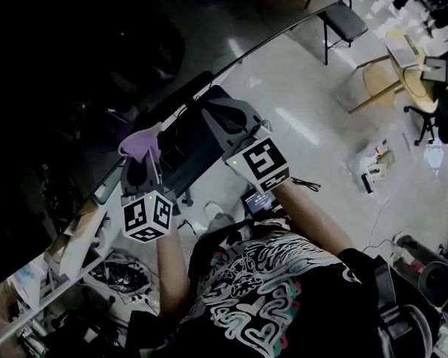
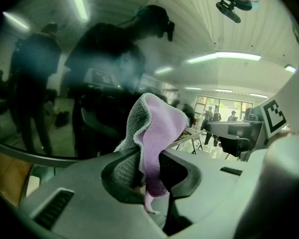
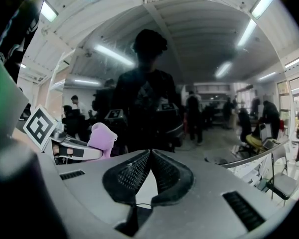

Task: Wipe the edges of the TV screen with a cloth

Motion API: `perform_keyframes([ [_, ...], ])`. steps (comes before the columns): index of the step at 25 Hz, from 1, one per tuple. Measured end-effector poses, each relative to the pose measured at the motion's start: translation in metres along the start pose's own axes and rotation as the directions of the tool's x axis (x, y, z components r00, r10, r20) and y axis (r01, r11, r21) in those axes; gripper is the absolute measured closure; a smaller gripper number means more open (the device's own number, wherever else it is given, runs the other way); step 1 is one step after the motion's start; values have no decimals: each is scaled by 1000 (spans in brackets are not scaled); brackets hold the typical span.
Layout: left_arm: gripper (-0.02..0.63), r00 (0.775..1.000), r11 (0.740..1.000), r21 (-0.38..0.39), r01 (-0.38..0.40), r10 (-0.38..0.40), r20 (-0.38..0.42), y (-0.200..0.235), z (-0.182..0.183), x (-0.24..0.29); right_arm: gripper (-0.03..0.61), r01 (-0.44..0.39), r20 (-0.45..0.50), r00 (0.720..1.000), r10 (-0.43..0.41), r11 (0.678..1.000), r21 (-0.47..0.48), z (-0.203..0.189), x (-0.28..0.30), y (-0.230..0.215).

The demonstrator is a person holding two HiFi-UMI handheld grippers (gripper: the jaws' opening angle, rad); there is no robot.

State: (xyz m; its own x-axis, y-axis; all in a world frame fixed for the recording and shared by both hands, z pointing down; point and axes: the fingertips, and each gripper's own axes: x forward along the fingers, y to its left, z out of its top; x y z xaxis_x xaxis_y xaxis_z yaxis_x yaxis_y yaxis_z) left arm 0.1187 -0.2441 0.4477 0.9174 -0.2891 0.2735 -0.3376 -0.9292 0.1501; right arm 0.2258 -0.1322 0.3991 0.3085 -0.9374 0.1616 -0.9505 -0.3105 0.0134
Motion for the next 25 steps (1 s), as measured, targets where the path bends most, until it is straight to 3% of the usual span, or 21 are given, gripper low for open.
perform_keyframes([
  [25,543,999,999,-10,-34,34,-6,-53,9,43,549,1,25,1000,-1,1000,13,-2,-27,-77],
])
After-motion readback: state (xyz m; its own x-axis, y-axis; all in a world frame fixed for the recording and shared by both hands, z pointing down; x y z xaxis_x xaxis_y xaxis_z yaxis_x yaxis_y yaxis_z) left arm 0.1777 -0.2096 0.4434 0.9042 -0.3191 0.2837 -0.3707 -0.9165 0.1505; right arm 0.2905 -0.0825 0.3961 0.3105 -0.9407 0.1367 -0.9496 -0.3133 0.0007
